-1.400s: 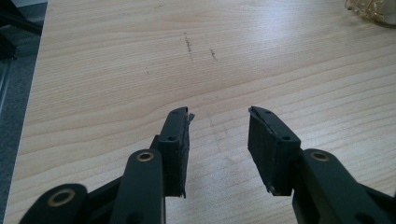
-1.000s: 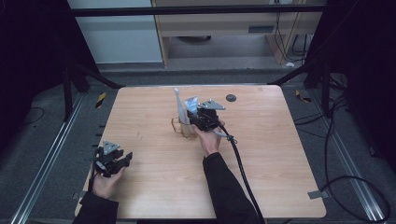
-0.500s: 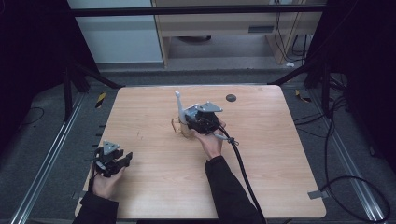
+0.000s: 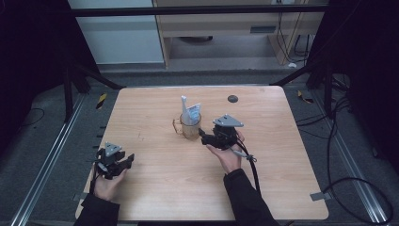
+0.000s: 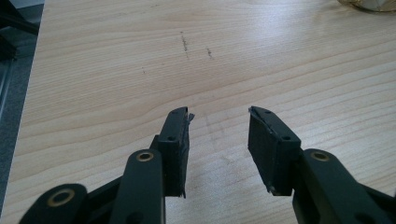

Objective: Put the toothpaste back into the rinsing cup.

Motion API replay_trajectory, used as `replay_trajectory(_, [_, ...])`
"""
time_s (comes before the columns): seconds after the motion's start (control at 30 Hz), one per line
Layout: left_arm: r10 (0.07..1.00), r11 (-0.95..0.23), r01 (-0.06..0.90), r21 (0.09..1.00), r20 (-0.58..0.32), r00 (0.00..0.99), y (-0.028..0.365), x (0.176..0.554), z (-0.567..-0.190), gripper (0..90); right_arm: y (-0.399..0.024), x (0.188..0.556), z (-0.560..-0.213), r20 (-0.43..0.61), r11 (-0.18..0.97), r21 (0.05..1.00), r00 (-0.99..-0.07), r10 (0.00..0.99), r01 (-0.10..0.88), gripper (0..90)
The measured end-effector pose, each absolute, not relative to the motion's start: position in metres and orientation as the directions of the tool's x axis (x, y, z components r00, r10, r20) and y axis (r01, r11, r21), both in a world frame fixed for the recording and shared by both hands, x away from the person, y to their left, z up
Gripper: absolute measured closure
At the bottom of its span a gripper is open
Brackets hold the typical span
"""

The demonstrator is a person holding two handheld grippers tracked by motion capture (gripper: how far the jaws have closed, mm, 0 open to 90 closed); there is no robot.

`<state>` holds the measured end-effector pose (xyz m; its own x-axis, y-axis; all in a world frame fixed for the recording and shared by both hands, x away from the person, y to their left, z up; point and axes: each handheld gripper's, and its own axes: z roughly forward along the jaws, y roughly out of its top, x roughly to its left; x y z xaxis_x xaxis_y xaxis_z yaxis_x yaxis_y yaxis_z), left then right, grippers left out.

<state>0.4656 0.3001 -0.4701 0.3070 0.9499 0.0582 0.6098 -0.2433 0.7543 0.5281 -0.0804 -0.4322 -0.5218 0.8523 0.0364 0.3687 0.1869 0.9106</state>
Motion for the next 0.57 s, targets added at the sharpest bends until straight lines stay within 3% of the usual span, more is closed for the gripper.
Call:
replay_trajectory(0.23, [0.948, -0.245, 0.609, 0.755, 0.057, 0.312, 0.301, 0.466, -0.472, 54.8, -0.124, 0.505, -0.441, -0.004, 0.240, 0.890, -0.520, 0.854, 0.387, 16.6])
replay_trajectory(0.57, [0.947, -0.254, 0.608, 0.752, 0.065, 0.315, 0.300, 0.466, -0.474, 47.4, -0.201, 0.472, -0.450, 0.014, 0.193, 0.880, -0.429, 0.903, 0.434, 13.2])
